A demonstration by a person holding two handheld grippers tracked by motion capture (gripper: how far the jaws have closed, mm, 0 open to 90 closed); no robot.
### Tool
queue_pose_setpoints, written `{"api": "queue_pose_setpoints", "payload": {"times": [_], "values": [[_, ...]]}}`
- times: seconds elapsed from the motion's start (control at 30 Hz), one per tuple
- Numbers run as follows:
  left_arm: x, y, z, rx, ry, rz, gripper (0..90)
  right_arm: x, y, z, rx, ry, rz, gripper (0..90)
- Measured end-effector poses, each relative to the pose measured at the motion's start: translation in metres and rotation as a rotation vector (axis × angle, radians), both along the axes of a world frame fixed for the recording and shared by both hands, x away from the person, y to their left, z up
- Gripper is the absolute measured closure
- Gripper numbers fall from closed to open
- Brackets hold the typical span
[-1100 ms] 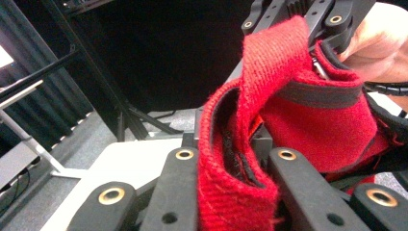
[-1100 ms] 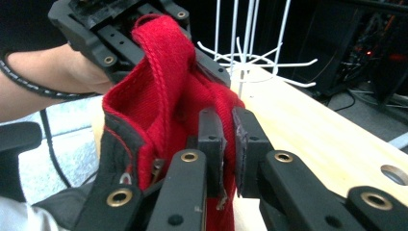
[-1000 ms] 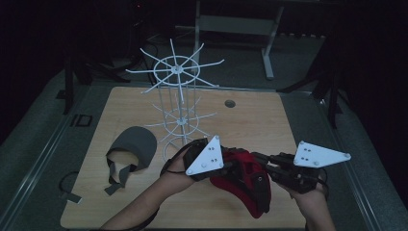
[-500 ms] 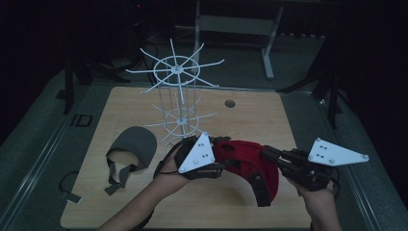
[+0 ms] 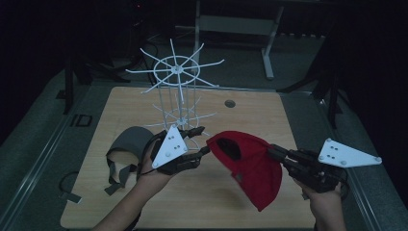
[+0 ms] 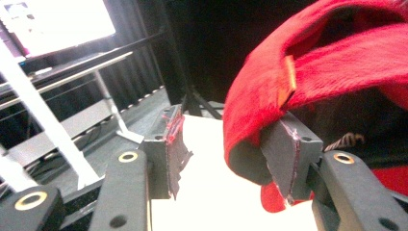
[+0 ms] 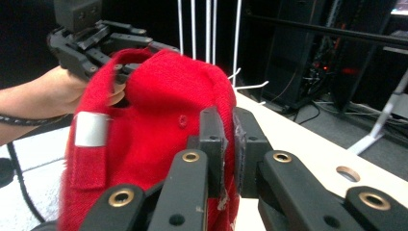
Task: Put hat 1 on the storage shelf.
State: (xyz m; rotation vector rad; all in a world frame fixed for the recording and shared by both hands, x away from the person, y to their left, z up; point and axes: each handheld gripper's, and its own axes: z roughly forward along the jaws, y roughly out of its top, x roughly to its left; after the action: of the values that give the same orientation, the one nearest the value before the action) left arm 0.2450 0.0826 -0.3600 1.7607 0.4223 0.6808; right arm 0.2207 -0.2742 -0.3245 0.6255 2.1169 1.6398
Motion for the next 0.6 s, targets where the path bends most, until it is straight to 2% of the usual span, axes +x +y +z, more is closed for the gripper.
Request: {"api": "queue_pose_setpoints", "payload": {"times": [0.2, 0.33, 0.6], "values": [[-0.004, 0.018, -0.012, -0.045, 0.041, 0.012, 45.4, 0.002, -0.006, 0.006, 0.017, -0.013, -0.035, 84.8], [-0.011, 0.028, -0.022, -0.058, 0.068, 0.005, 40.9, 0.001, -0.007, 0.012, 0.017, -0.035, -0.058, 84.9], [-0.025, 0.043, -0.044, -0.068, 0.125, -0.015, 38.0, 0.006, -0.008, 0.022, 0.020, -0.057, -0.107, 86.9]]}}
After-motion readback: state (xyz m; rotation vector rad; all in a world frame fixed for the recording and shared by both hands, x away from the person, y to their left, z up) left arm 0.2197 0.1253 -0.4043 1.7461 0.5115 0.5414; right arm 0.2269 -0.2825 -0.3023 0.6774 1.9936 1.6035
